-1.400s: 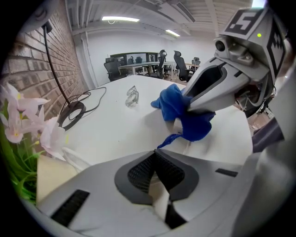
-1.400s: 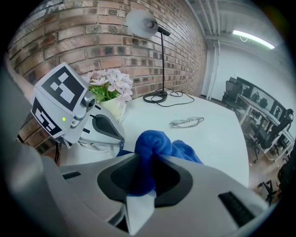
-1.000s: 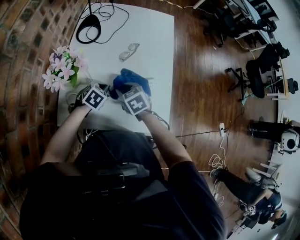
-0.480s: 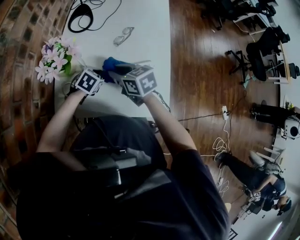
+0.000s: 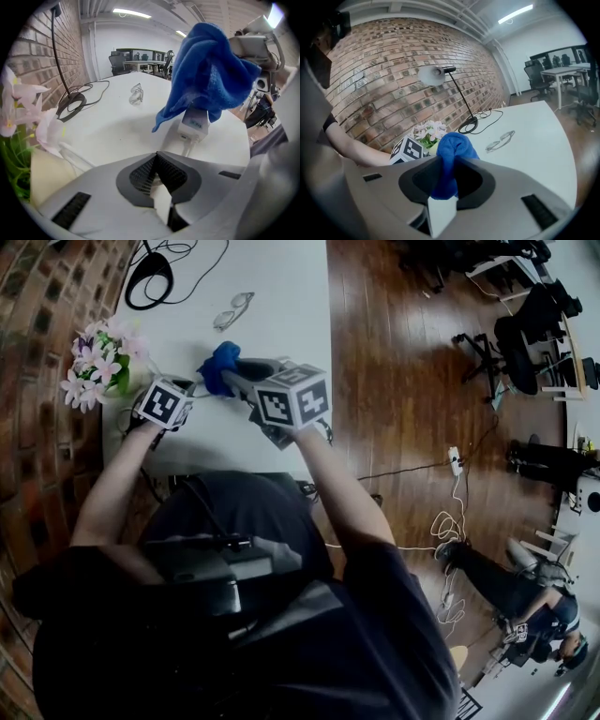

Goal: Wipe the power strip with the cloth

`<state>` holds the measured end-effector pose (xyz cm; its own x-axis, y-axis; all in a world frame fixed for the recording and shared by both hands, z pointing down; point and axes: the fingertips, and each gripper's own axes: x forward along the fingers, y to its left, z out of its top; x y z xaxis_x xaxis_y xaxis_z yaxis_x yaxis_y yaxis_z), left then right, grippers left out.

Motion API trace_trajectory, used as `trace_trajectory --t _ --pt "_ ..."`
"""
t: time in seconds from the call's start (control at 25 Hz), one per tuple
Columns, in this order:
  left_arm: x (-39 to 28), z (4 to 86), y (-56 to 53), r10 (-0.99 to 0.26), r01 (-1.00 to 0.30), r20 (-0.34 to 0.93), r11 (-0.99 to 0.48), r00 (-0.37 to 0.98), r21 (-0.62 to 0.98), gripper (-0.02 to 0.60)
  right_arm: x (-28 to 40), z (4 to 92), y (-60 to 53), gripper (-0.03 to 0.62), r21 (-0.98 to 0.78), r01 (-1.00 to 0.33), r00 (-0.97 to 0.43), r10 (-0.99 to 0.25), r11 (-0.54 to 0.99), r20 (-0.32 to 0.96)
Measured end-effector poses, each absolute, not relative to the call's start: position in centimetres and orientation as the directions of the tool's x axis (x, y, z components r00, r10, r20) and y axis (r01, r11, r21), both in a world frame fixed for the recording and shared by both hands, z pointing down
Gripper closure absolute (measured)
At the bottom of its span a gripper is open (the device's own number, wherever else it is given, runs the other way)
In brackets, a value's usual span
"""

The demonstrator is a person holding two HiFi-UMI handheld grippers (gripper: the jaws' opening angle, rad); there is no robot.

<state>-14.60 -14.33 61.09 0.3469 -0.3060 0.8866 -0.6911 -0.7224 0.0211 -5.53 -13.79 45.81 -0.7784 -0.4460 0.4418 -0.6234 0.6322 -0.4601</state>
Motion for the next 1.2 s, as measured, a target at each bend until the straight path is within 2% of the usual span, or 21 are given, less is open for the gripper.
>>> trace_trajectory --t 0.24,0.44,0.6,0.72,0.8,0.84,1.0,1.08,1.2 --pt "-14.5 61.0 -14.0 -0.345 -0.712 0.885 -0.701 0.313 -0.021 0.569 -1.6 46.5 -13.4 0.505 -0.456 -0.646 -0.761 -0.473 0.612 0.445" --pt "-14.6 61.1 -14.4 -0.357 -0.727 0.867 -0.687 0.349 0.010 0.566 3.0 47.9 -13.1 0.505 -0.482 -0.678 -0.735 -0.495 0.555 0.463" --pt "-13.0 56.5 -16.1 -0.474 -0.707 0.742 -0.707 0.474 0.000 0.568 6.0 49.2 -13.0 0.505 -0.533 -0.685 -0.728 -0.500 0.497 0.469" --pt "-10.2 54.7 -16.0 -0.400 -0.655 0.730 -0.750 0.555 0.087 0.555 7.9 49.9 -13.2 0.505 -0.567 -0.681 -0.729 -0.506 0.464 0.462" --pt "-8.1 55.2 -15.4 -0.325 -0.562 0.765 -0.825 0.556 0.058 0.490 8.8 50.1 -13.4 0.505 -0.571 -0.686 -0.723 -0.513 0.451 0.463" --pt "-6.9 55.6 -14.8 -0.281 -0.513 0.780 -0.856 0.559 0.059 0.420 9.2 50.1 -13.5 0.505 -0.572 -0.687 -0.721 -0.515 0.448 0.463" --pt "-3.5 57.7 -12.8 -0.113 -0.409 0.811 -0.897 0.574 0.165 0.268 10.4 50.6 -13.8 0.505 -0.581 -0.691 -0.716 -0.518 0.431 0.468" --pt "-3.3 59.0 -12.7 -0.096 -0.371 0.847 -0.921 0.523 0.124 0.245 11.0 50.9 -13.6 0.505 -0.581 -0.695 -0.713 -0.515 0.424 0.476" --pt "-2.6 60.0 -13.1 -0.089 -0.346 0.865 -0.933 0.493 0.102 0.245 11.7 51.3 -13.3 0.505 -0.585 -0.695 -0.713 -0.509 0.418 0.482"
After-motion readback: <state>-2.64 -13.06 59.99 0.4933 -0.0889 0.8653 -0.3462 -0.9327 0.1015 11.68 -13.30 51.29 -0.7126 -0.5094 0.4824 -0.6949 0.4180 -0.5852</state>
